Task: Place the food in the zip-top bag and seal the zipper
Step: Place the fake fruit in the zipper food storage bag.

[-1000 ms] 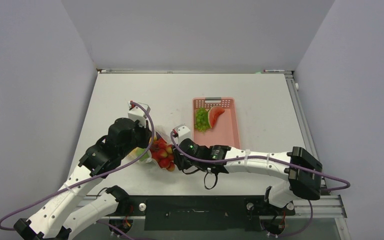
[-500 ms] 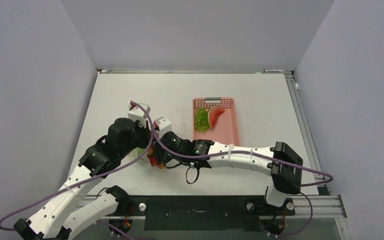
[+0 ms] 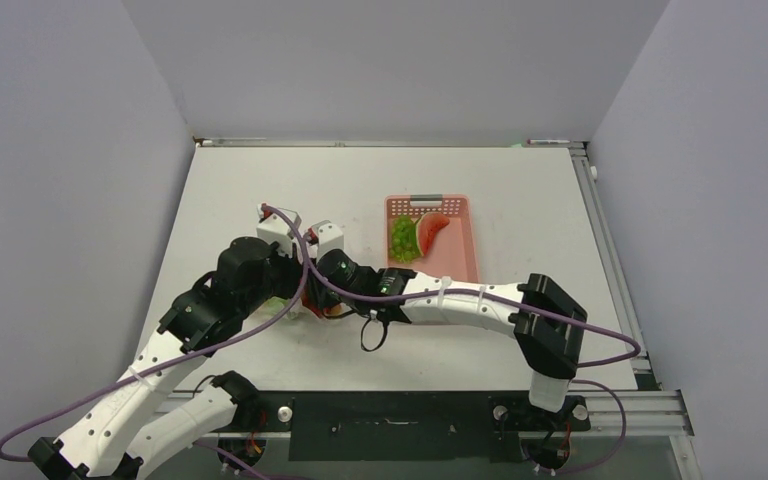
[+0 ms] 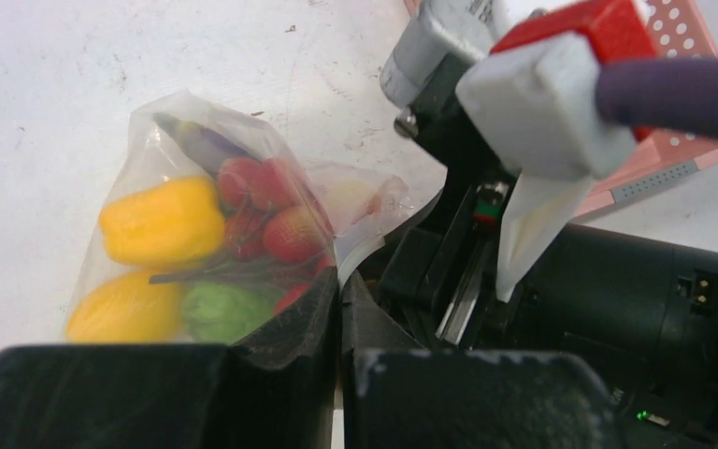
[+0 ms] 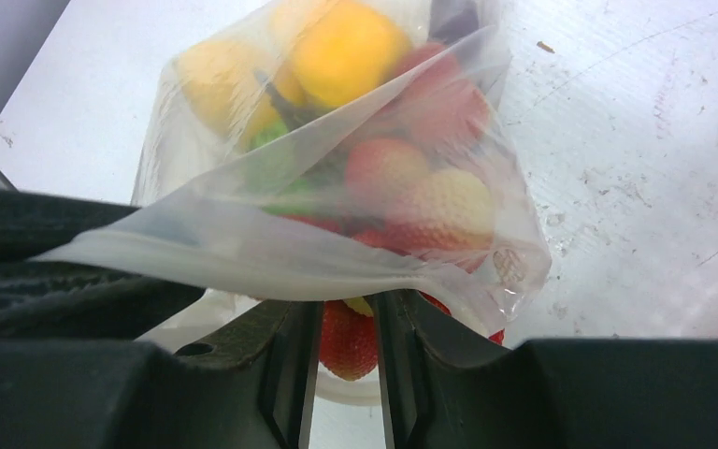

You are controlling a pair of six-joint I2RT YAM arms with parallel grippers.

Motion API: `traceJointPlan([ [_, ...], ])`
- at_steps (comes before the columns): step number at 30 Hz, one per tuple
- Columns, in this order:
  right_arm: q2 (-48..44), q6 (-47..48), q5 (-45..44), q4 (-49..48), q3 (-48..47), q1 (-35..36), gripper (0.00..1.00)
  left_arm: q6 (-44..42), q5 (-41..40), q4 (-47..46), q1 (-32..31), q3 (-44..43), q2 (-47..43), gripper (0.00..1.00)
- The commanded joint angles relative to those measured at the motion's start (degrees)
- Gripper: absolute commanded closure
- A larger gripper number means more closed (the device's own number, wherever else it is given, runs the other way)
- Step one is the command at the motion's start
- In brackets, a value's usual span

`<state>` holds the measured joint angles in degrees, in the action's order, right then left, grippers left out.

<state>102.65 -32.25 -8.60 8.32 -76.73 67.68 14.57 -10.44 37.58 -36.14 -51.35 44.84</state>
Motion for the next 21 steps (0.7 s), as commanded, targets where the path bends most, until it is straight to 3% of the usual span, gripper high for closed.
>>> traceJointPlan([
  [1,-1.07,-0.05,-1.08,-3.44,-1.56,-0.54,0.72,0.11,0.79,-3.59,0.11,-1.18,-1.19,1.0],
  [9,-6.22,2.02,0.87,-1.25,-0.5,-0.43,0.61,0.28,0.08,-3.44,0.15,-1.18,-1.35,1.0],
  [21,-12.85,4.52,-2.92,2.5,2.81,-0.46,0.59,0.37,-0.11,-3.45,0.37,-1.17,-1.3,1.0],
])
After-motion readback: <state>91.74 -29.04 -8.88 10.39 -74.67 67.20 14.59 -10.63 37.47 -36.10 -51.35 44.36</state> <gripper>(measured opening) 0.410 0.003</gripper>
